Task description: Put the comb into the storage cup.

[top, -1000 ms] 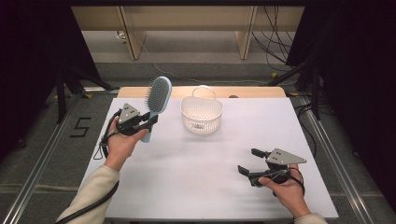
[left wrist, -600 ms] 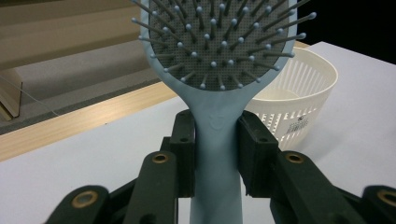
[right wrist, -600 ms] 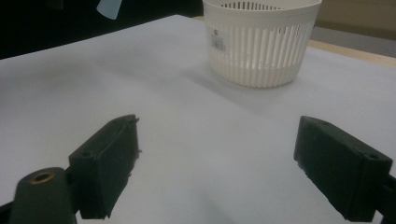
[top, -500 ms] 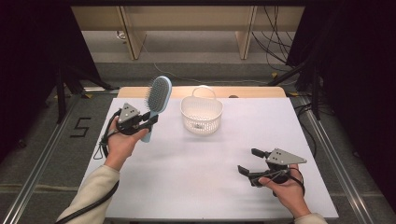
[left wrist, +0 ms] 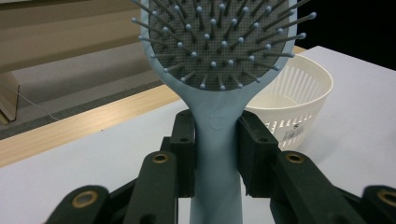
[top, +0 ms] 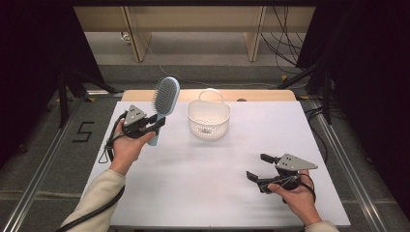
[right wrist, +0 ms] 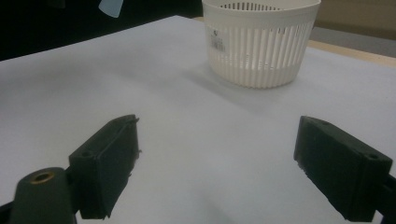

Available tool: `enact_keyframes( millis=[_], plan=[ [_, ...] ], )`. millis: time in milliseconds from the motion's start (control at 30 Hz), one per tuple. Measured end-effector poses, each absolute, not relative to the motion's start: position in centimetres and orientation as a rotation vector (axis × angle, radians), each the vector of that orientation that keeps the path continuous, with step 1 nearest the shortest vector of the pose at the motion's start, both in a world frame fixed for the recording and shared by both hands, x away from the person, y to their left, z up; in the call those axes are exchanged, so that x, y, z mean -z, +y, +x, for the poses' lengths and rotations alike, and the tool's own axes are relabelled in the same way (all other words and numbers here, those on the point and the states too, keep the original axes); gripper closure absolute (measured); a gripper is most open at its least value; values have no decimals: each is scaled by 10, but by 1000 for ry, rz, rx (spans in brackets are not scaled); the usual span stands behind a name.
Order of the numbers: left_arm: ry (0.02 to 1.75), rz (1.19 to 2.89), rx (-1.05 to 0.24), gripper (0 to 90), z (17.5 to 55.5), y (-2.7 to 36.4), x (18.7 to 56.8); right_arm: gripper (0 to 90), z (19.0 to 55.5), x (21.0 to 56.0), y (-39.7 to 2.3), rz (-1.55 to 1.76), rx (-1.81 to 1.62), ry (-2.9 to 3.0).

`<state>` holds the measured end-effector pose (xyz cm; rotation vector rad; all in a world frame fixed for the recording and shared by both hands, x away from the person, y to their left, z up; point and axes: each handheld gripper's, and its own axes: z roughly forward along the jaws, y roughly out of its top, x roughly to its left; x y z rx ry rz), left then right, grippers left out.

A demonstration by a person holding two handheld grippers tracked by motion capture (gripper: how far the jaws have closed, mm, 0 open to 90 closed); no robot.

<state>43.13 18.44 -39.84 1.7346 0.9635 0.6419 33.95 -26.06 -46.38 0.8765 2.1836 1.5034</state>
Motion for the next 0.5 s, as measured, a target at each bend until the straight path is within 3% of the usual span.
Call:
enact_keyframes(
  millis=[500],
  plan=[
    [958, 1739, -637, 696, 433, 180, 397, 148, 339, 464, -261, 878, -1503, 2185]
  ],
)
